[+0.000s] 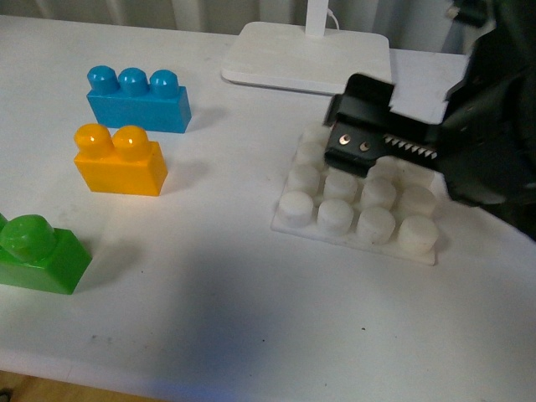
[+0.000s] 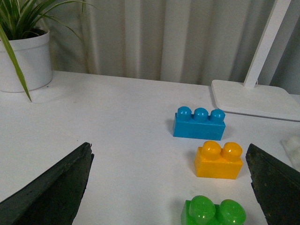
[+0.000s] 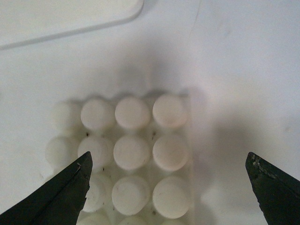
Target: Insert yellow block into base center
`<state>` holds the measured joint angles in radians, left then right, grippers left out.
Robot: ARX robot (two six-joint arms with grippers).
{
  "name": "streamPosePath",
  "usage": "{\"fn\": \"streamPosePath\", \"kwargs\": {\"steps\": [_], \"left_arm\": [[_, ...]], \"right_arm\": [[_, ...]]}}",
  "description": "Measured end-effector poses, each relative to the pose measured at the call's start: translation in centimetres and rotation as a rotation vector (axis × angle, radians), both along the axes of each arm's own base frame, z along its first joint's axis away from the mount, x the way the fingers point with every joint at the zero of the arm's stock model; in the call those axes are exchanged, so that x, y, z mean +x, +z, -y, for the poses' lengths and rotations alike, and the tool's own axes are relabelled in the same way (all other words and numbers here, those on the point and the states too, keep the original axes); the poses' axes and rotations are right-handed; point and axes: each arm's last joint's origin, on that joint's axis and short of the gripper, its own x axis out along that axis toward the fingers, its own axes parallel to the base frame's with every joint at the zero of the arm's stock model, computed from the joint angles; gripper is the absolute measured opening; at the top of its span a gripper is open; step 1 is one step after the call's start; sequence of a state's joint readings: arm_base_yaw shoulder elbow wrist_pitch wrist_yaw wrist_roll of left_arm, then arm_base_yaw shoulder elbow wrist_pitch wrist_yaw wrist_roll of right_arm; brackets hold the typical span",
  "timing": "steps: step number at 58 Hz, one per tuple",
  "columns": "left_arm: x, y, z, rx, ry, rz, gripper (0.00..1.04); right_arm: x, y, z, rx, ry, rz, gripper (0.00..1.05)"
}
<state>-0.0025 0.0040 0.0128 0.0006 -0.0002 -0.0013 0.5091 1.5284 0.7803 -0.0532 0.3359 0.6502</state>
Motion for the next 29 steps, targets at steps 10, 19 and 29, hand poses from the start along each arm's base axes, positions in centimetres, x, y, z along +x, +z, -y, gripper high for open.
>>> {"fn": "streamPosePath", "kwargs": {"steps": [10, 19, 29], "left_arm": [[0.0, 0.0, 0.0, 0.0, 0.0, 0.0, 0.98], [0.0, 0.0, 0.0, 0.0, 0.0, 0.0, 0.98], [0.0, 0.0, 0.0, 0.0, 0.0, 0.0, 0.98]], "right_arm": [[-0.7, 3.8, 2.6, 0.037, 0.038, 0.187, 0.96], [-2.7, 6.7, 6.5, 0.026, 0.065, 0.328, 0.96], [-5.4, 8.7, 10.2, 0.002, 0.056, 0.449, 0.96]]}}
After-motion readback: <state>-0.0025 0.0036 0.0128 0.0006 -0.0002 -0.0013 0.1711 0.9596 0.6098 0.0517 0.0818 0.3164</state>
